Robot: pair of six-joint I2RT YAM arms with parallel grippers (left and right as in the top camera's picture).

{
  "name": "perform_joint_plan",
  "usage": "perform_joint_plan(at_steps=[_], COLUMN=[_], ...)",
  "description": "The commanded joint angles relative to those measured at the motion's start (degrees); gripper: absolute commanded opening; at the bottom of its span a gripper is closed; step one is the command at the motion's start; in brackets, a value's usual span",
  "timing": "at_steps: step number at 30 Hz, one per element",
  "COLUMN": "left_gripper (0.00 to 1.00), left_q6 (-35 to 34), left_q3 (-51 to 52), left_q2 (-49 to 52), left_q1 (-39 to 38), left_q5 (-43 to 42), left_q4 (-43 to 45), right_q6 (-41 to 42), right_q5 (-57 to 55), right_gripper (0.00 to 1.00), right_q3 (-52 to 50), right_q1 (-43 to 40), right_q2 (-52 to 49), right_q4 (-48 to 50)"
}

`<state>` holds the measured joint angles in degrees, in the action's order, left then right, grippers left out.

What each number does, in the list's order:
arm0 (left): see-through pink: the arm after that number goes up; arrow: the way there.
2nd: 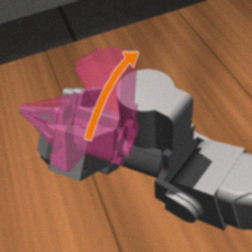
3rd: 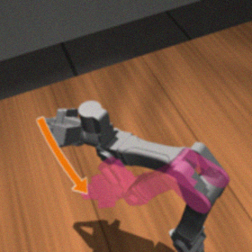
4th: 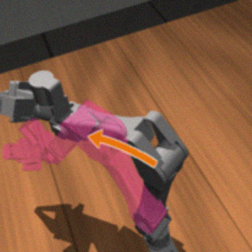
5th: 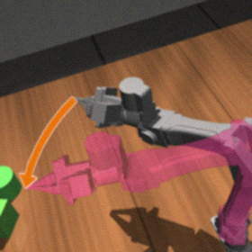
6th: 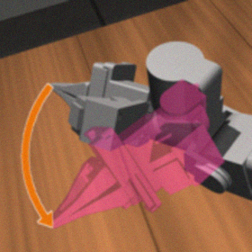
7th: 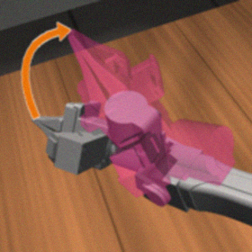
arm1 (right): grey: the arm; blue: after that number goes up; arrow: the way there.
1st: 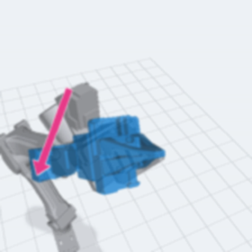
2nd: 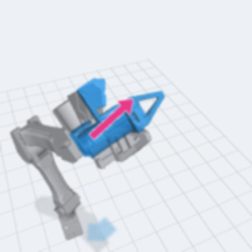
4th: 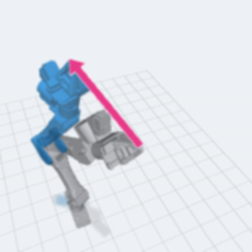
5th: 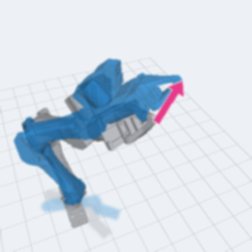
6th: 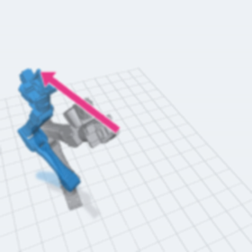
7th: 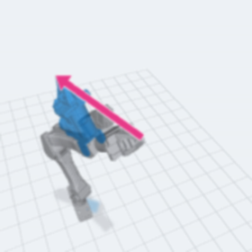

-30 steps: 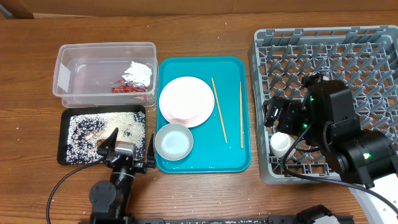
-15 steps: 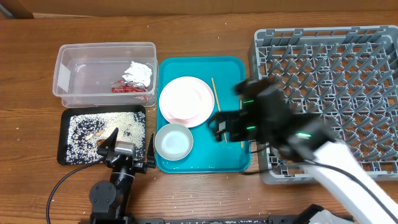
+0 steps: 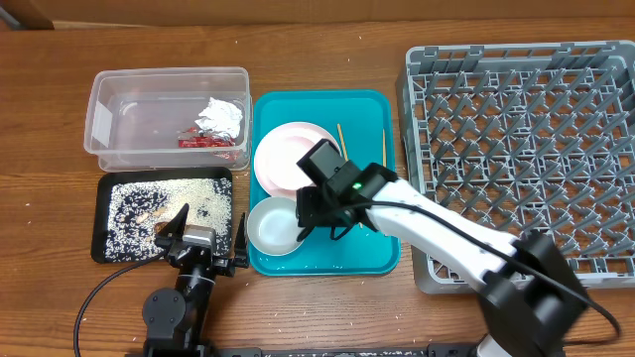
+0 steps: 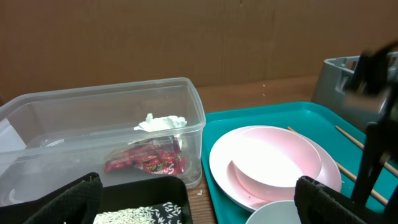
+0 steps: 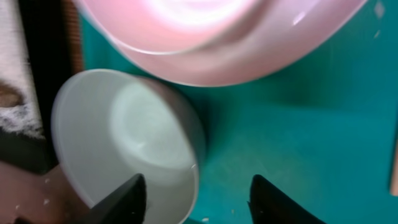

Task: Sort waste into correct bins and load items into the dishwasher
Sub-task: 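Grasp the grey bowl with the right gripper and lift it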

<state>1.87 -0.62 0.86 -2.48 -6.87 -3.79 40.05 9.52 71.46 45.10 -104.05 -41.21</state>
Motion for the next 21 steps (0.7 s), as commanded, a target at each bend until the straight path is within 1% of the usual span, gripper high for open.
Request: perform_joint_plan(at_steps=[1, 4, 8, 9, 13, 14, 17, 21], left_gripper=[1.0, 1.0, 1.0, 1.0, 1.0, 1.0, 1.0, 1.0], left_q6=[-0.4, -0.4, -0.4, -0.4, -0.4, -0.4, -0.4, -0.4], left_q3=[0.3, 0.3, 0.3, 0.3, 0.3, 0.3, 0.3, 0.3], left_q2=[-0.6, -0.6, -0.6, -0.6, -0.6, -0.6, -0.6, -0.6], left_q1=[0.2, 0.2, 0.2, 0.2, 0.2, 0.2, 0.2, 0.2], left_q5=[-0.4, -0.4, -0.4, -0.4, -0.4, -0.4, -0.4, -0.4], left_q4=[0.1, 0.1, 0.1, 0.1, 0.1, 0.1, 0.1, 0.1], right_q6=[4.0, 5.4, 5.4, 5.4, 6.1, 6.3, 6.5, 5.8], right_q5=[1.5, 1.5, 1.5, 1.5, 1.3, 1.5, 1.5, -0.8], right_gripper=[0.51, 0.47, 0.45, 0.43, 0.17, 0.04, 0.04, 0.04], right_q3=[0.9, 0.9, 0.9, 0.9, 0.9, 0.9, 1.0, 1.0], right_q1=[0.2, 0.2, 0.5, 0.7, 1.7, 1.7, 0.9, -0.9], right_q2=[-2.8, -4.3, -4.6, -4.9, -6.8, -6.9, -5.6, 0.0], right_q4=[0.4, 0.7, 0.7, 0.9, 1.3, 1.0, 0.0, -3.3])
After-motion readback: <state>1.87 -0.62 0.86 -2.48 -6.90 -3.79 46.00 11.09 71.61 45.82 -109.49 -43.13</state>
